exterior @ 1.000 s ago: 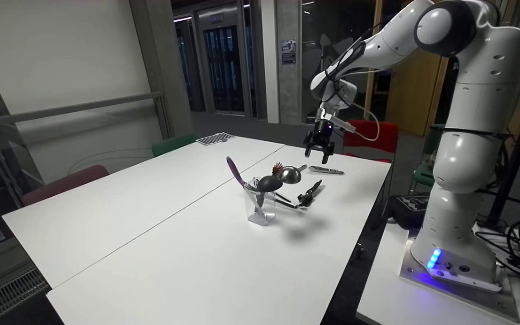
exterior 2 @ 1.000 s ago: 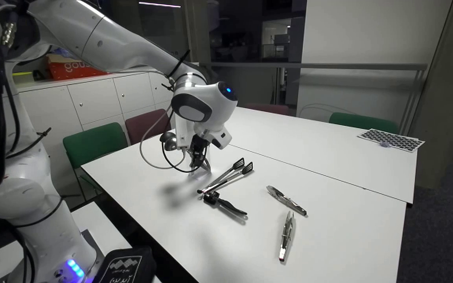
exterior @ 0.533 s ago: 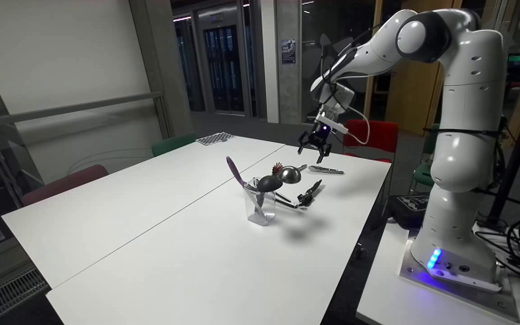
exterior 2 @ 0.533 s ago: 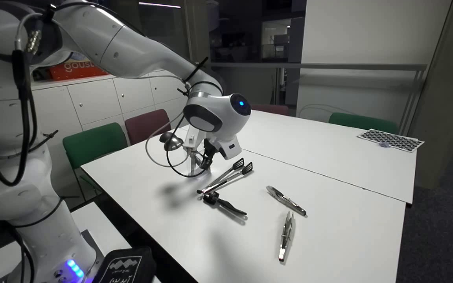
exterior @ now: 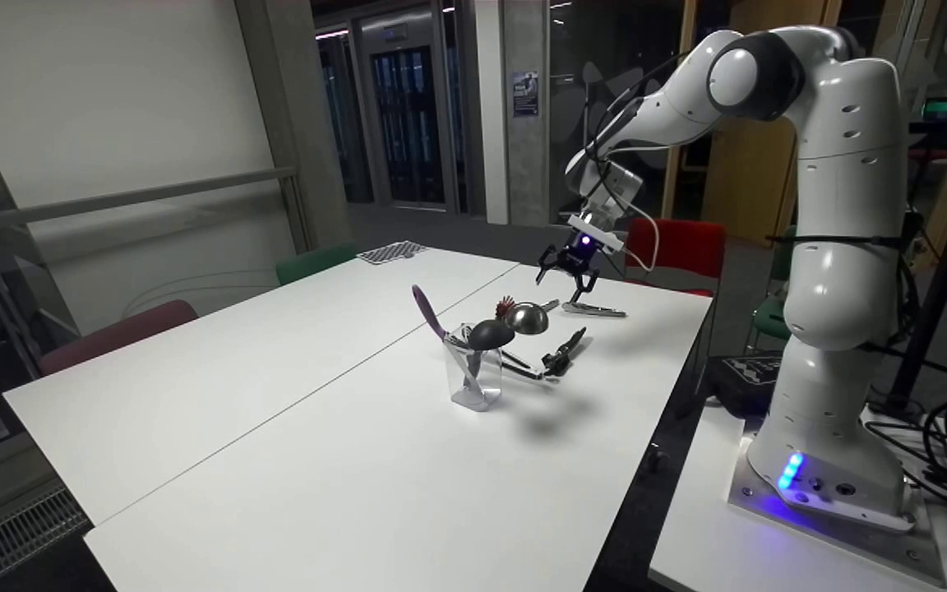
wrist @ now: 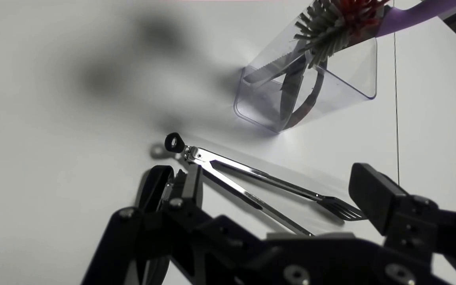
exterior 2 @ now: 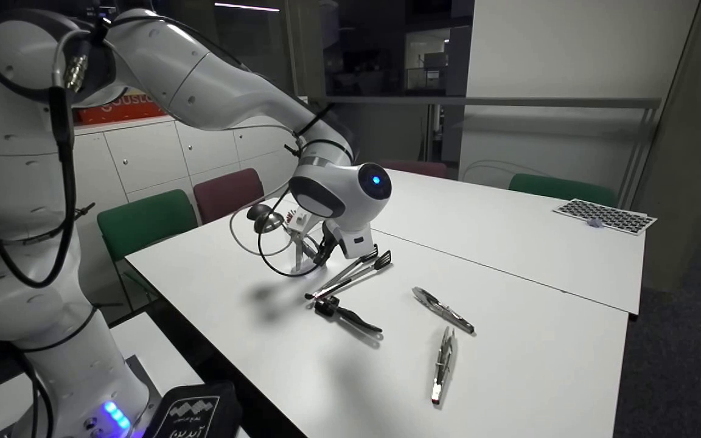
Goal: Put the can opener inside the container
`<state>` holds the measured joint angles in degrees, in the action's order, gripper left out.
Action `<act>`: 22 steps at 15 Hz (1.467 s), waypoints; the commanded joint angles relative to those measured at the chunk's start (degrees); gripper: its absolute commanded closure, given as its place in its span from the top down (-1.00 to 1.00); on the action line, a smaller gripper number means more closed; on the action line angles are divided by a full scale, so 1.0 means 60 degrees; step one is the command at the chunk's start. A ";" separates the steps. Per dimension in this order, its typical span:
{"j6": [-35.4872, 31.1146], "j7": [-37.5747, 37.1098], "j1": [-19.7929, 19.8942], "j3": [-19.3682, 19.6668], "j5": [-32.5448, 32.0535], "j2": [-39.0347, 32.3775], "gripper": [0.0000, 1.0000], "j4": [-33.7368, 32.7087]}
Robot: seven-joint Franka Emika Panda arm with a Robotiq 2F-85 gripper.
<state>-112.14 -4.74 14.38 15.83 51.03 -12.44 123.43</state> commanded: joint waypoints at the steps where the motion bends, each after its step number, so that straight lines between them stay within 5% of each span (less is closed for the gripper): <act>1: 0.0010 -0.0019 0.0089 -0.0081 -0.0024 -0.0002 1.00 -0.0022; 4: 0.0024 -0.0154 0.0077 -0.0102 -0.0034 -0.0232 1.00 -0.0217; 9: 0.0088 -0.1472 0.0125 -0.0193 0.0068 -0.2314 1.00 -0.1660; 16: -0.3286 -0.3259 -0.0205 -0.0369 0.1169 -0.3377 1.00 -0.1557; 22: -0.5063 -0.3570 -0.0740 -0.0321 0.0970 -0.2797 1.00 -0.0394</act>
<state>-137.19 -25.32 11.62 13.54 56.86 -33.64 115.27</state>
